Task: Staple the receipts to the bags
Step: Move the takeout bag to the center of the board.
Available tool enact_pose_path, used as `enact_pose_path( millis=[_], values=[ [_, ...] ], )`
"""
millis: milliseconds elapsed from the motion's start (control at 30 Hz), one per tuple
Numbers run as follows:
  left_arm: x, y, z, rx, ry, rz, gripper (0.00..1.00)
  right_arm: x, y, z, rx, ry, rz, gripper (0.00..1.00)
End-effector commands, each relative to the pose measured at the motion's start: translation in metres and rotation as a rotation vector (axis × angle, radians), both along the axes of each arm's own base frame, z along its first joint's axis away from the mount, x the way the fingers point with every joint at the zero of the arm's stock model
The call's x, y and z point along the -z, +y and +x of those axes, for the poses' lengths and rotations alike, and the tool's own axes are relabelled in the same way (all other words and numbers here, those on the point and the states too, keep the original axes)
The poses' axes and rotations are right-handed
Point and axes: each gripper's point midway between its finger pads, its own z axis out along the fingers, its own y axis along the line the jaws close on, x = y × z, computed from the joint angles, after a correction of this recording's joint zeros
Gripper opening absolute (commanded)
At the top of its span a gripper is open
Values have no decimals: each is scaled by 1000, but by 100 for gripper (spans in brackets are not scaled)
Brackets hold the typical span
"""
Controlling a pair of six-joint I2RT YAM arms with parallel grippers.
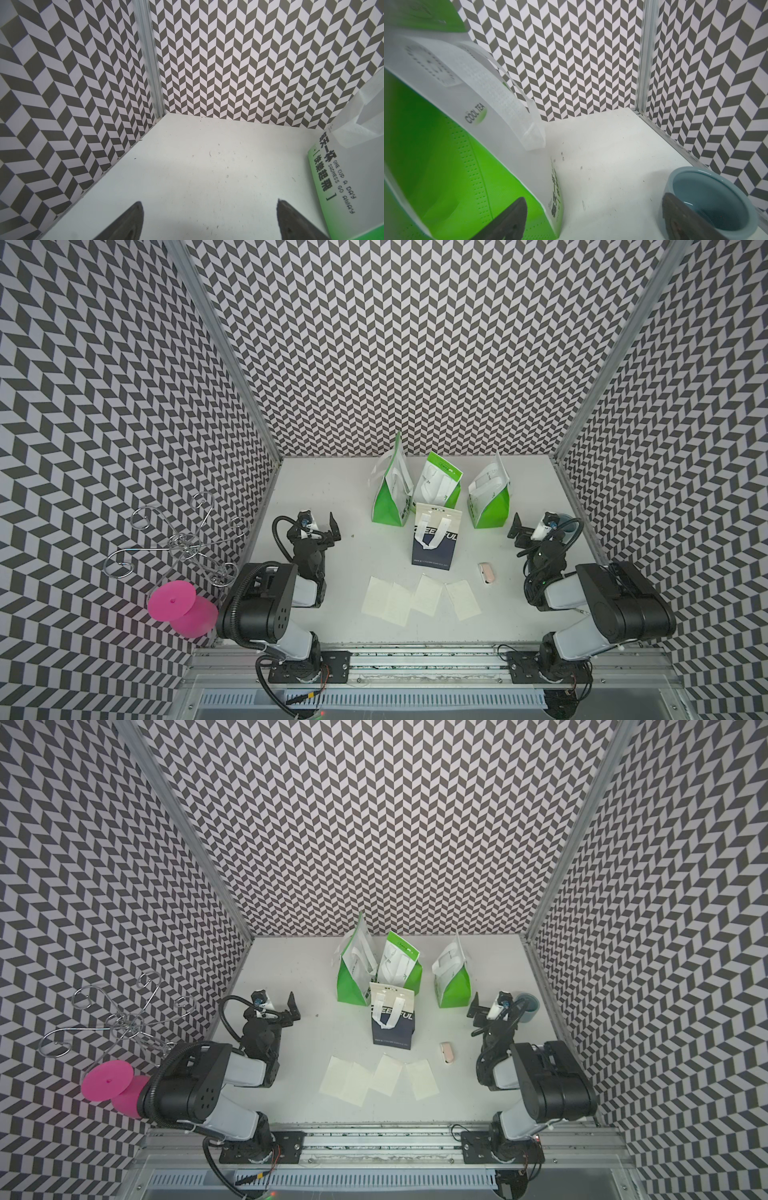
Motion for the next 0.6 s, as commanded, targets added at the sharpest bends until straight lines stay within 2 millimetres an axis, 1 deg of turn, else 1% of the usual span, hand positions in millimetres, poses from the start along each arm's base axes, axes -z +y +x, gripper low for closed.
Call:
enact_pose_path(
  millis=[0,33,67,133,167,200,233,300,367,400,433,467,500,533,567],
  values=[
    [-25,2,-13,-25,-105,5,100,-28,3,-15,-7,-114,-7,100],
    [-28,7,-16,-52,-109,-10,100,-38,-1,-19,19,-163,-12,100],
    [-28,13,-16,-86,-93,-29,100,-40,-9,-20,78,-162,2,100],
    [-37,15,-12,-97,-70,-42,100,-38,-12,-9,105,-93,18,100],
    [-44,15,-11,-93,-72,-44,100,-43,-10,1,100,-58,26,100],
    [-52,15,-12,-93,-87,-59,100,-43,-8,7,93,-17,38,100],
    [-63,15,-14,-98,-116,-89,100,-48,-9,10,106,0,64,100],
    [-83,20,-19,-128,-162,-166,100,-60,-10,10,120,-1,91,100],
    [-97,35,-23,-217,-189,-280,100,-72,-10,8,126,-4,119,100],
    [-102,44,-25,-277,-214,-370,100,-77,-10,7,131,-14,153,100],
    [-104,54,-28,-351,-239,-478,100,-80,-15,5,167,-23,209,100],
    [-101,61,-29,-412,-240,-578,100,-79,-21,2,211,-36,282,100],
    [-94,65,-29,-457,-205,-676,100,-77,-29,-2,269,-62,387,100],
    [-97,65,-26,-453,-180,-729,100,-68,-37,-8,345,-73,527,100],
    [-98,64,-23,-433,-149,-748,100,-51,-43,-16,431,-47,667,100]
  ],
)
